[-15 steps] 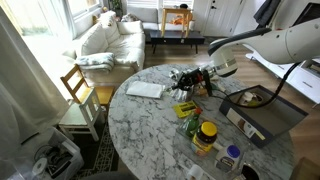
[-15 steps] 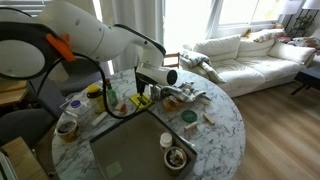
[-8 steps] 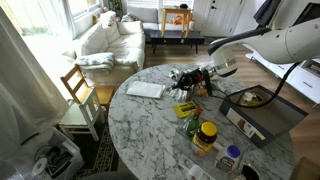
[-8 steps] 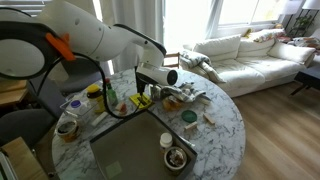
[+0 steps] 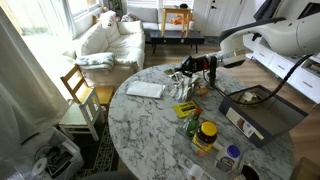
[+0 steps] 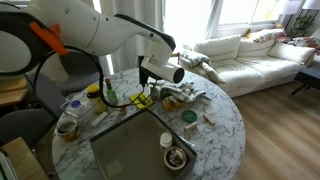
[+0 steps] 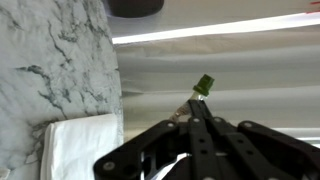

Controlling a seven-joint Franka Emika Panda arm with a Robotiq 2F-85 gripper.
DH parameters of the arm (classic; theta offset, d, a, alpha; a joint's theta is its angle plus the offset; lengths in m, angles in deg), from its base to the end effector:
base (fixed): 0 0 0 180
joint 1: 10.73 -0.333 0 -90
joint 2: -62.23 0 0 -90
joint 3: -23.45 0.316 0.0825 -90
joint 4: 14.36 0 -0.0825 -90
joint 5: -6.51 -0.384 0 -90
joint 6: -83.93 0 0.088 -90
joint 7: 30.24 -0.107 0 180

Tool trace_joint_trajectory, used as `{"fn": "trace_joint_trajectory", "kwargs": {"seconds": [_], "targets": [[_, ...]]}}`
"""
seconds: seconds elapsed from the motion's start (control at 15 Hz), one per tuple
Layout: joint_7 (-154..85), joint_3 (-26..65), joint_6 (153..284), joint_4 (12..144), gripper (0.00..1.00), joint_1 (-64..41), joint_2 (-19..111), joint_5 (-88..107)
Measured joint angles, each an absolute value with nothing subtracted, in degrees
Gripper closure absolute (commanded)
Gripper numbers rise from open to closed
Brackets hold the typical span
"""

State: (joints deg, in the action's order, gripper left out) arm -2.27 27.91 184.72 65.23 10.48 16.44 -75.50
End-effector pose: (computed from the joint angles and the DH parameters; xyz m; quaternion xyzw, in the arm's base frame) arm 0.7172 -0.1384 0.2735 -0.7394 0.1893 -0.0903 0.6398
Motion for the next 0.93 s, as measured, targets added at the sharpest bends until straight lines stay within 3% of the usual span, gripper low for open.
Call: {"fn": "trace_joint_trajectory", "kwargs": {"seconds": [0.67, 0.93], "targets": [[-12.6, 22.6, 162.2, 66.3, 0.99, 13.4, 18.8, -81.8], [-12.7, 21.4, 161.5, 66.4, 0.99, 12.8, 18.9, -82.0]]}}
